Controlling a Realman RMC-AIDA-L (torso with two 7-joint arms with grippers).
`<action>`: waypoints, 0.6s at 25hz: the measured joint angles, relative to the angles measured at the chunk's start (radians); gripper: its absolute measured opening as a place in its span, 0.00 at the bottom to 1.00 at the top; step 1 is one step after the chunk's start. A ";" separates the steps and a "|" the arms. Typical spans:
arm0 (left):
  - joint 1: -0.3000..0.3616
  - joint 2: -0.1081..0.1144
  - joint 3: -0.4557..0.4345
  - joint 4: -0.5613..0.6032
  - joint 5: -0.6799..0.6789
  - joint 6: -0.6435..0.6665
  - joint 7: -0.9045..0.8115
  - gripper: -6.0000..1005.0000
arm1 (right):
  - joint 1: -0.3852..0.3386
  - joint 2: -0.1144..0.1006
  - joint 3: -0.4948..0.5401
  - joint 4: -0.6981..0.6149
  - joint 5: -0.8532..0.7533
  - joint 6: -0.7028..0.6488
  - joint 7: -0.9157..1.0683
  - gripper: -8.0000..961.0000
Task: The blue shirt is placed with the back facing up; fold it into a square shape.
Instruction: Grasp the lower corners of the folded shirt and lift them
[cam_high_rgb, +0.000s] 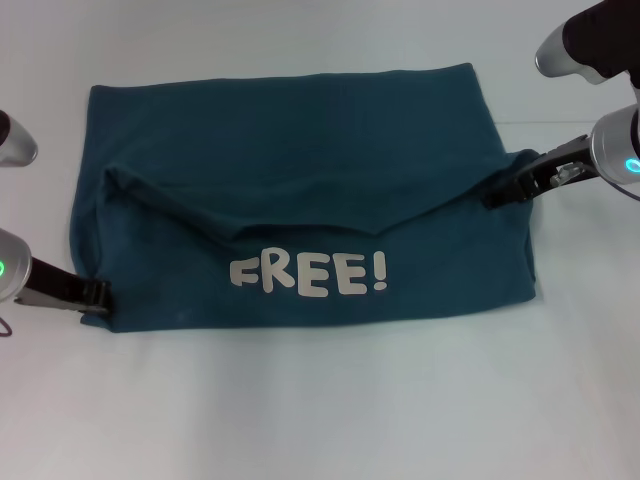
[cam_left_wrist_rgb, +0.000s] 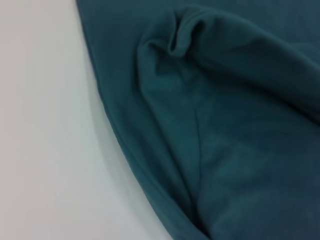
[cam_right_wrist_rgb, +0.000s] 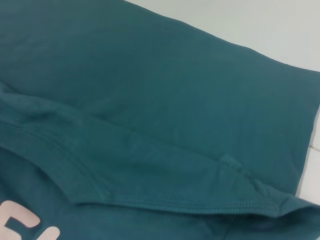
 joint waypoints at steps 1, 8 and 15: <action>-0.001 0.000 0.000 0.000 0.000 0.001 0.001 0.23 | 0.000 0.000 0.002 0.000 0.000 -0.006 0.000 0.97; -0.008 0.002 0.002 0.000 -0.006 0.010 0.016 0.10 | -0.017 0.000 0.032 -0.037 0.007 -0.068 0.002 0.97; -0.018 0.006 -0.001 0.003 -0.013 0.037 0.040 0.06 | -0.051 -0.005 0.083 -0.134 0.007 -0.308 0.042 0.97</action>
